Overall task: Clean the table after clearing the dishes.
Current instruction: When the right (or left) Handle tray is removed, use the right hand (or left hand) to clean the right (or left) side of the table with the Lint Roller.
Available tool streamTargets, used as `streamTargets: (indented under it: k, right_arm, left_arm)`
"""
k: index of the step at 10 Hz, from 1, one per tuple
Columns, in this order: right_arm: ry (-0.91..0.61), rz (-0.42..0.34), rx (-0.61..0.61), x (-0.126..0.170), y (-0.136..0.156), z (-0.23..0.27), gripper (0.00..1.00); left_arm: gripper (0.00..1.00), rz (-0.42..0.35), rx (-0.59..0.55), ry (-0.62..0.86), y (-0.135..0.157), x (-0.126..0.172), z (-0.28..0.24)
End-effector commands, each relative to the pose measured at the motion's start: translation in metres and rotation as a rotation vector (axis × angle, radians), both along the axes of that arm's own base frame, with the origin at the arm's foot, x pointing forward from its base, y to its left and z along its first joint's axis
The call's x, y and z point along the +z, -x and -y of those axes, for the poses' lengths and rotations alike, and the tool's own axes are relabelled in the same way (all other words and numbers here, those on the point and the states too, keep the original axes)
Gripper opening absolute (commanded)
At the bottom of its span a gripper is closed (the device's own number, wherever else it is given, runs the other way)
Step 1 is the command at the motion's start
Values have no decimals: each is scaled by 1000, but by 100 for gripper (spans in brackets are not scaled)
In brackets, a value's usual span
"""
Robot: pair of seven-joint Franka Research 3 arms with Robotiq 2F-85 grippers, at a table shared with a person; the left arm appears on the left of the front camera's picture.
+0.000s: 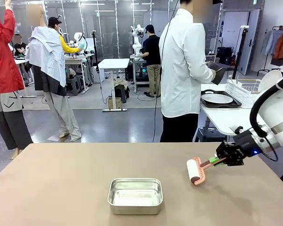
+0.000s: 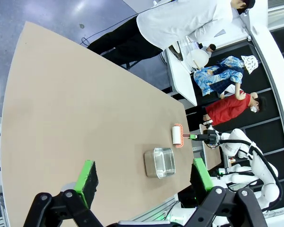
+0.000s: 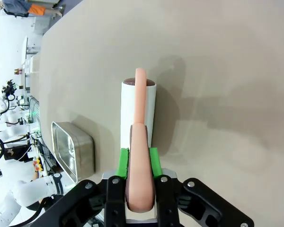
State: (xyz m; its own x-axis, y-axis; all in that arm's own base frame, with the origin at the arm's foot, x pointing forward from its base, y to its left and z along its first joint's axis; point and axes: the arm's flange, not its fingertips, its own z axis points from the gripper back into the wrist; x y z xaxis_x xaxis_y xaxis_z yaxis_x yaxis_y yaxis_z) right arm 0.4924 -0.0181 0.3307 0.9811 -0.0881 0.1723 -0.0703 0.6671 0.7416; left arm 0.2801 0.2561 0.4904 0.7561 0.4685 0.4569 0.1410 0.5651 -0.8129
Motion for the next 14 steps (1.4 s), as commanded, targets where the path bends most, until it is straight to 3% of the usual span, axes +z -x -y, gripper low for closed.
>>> streamTargets:
  k: [1,3,7,8,9,12,14]
  right_arm:
    - [-28,-31,32,-7,4,32,21]
    - [-90,-103,8,4,-2,78,21]
    - [21,-239,-15,24,-26,117,21]
    - [77,-212,-42,27,-29,121,21]
    - [28,-227,-11,32,-27,117,21]
    - [-66,-174,71,40,-27,76,21]
    - [-7,-159,88,28,-29,38,21]
  left_arm:
    - [100,9,5,3,1,1,-2]
    - [100,9,5,3,1,1,-2]
    - [100,9,5,3,1,1,-2]
    - [100,9,5,3,1,1,-2]
    - [100,9,5,3,1,1,-2]
    - [100,9,5,3,1,1,-2]
    - [100,9,5,3,1,1,-2]
